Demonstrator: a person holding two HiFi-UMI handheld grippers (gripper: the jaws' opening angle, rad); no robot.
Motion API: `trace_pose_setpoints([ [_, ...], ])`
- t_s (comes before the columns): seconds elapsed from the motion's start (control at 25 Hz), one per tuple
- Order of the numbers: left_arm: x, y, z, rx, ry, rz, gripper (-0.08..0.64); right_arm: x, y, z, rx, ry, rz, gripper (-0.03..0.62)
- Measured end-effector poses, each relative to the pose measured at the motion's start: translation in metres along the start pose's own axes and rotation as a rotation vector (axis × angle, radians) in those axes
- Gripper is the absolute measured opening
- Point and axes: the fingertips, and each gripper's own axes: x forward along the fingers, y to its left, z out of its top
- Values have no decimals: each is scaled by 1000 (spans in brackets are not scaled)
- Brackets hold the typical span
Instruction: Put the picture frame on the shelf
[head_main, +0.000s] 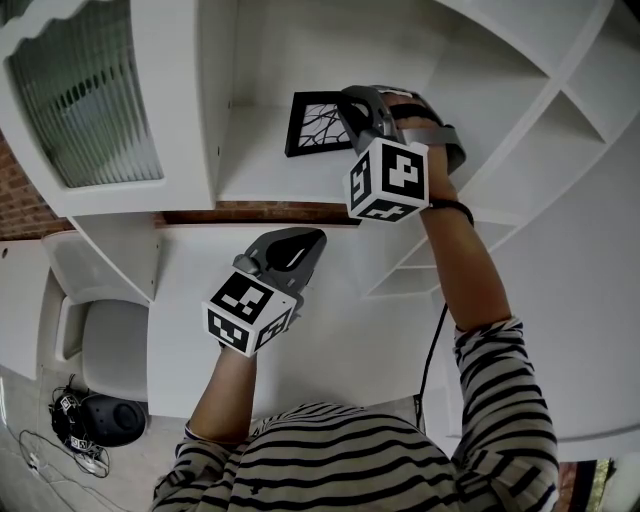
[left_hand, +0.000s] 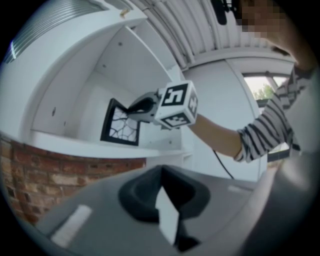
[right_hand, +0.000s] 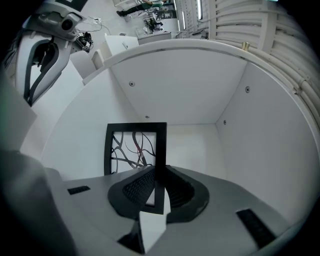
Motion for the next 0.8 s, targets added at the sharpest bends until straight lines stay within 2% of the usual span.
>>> trace_pose_setpoints([
  [0.4,3,7,-3,-3,9,-34,8,18,3,-4,9,118,8,61],
  [0.8,-4,8,-5,14,31,-101,8,17,4,-6,37,248,32,61],
])
